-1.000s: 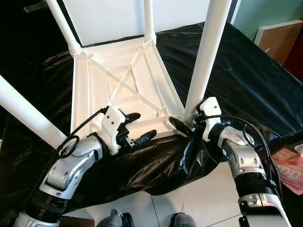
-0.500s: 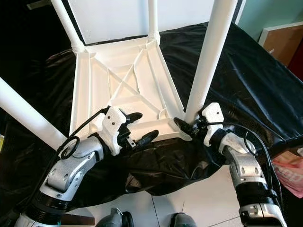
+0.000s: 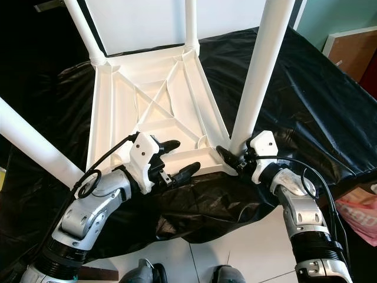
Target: Building children table
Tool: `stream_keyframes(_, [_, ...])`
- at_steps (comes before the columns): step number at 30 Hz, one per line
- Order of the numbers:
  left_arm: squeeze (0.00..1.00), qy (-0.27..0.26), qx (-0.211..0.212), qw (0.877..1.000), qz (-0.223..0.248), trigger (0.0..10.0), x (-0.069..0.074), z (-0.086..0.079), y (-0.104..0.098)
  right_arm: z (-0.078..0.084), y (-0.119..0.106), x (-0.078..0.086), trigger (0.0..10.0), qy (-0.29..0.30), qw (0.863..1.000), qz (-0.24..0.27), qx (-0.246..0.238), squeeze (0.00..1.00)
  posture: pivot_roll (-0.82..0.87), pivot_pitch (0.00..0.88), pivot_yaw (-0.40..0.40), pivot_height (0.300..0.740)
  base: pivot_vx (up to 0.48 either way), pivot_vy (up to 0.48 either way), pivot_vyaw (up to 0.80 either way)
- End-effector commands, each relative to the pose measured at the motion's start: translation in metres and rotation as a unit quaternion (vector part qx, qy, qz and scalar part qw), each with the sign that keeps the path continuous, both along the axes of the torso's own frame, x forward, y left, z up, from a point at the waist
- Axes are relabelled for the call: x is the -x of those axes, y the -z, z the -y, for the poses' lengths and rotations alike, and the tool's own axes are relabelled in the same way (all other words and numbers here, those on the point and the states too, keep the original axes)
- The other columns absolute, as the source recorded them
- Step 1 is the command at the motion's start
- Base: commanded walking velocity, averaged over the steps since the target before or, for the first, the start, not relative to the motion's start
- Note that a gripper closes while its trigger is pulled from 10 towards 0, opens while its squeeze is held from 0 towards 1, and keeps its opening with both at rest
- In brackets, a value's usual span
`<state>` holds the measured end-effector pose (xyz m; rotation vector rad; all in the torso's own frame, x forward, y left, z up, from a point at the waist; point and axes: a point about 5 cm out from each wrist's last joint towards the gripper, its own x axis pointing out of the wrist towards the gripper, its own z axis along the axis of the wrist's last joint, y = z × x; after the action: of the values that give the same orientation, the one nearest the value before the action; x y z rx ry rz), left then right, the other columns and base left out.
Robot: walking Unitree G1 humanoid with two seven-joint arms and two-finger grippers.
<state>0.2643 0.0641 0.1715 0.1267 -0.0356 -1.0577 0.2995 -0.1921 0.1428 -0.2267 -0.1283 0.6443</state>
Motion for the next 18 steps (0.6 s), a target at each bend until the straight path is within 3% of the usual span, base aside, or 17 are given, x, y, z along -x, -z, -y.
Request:
stream_keyframes(1, [0.0,0.012,-0.007,1.0,-0.013,10.0,0.0015,0.0004,0.005,-0.0004,0.0079,0.004,0.0,-0.002,1.0,-0.013,0.013,0.0,-0.08,0.162,0.07,0.74,0.0,0.0,0.0])
stream_keyframes(6, [0.0,0.01,-0.006,1.0,-0.013,10.0,0.0012,0.0006,0.0049,-0.0003,0.0081,0.0036,0.0,0.003,1.0,-0.012,0.009,0.0,-0.08,0.16,0.064,0.74,0.0,0.0,0.0])
stream_keyframes(7, [0.0,0.009,-0.005,1.0,-0.013,10.0,0.0011,0.0005,0.0048,0.0003,0.0084,0.003,10.0,0.006,1.0,-0.012,0.008,0.0,-0.08,0.159,0.064,0.74,0.0,0.0,0.0])
stream_keyframes(13, [0.0,0.007,-0.005,1.0,-0.011,10.0,0.0005,-0.0002,0.0042,0.0016,0.0094,0.0017,10.0,0.014,1.0,-0.015,0.003,0.0,-0.08,0.155,0.063,0.74,0.0,0.0,0.0])
stream_keyframes(14, [0.0,0.006,-0.005,1.0,-0.011,10.0,0.0003,-0.0007,0.0038,0.0014,0.0101,0.0018,10.0,0.015,1.0,-0.017,-0.003,1.0,-0.08,0.153,0.064,0.74,0.0,0.0,0.0])
stream_keyframes(18, [0.0,0.005,-0.005,1.0,-0.01,10.0,0.0005,-0.0011,0.0032,0.0012,0.0101,0.0022,10.0,0.019,1.0,-0.018,-0.011,1.0,-0.07,0.152,0.066,0.74,0.0,0.0,0.0])
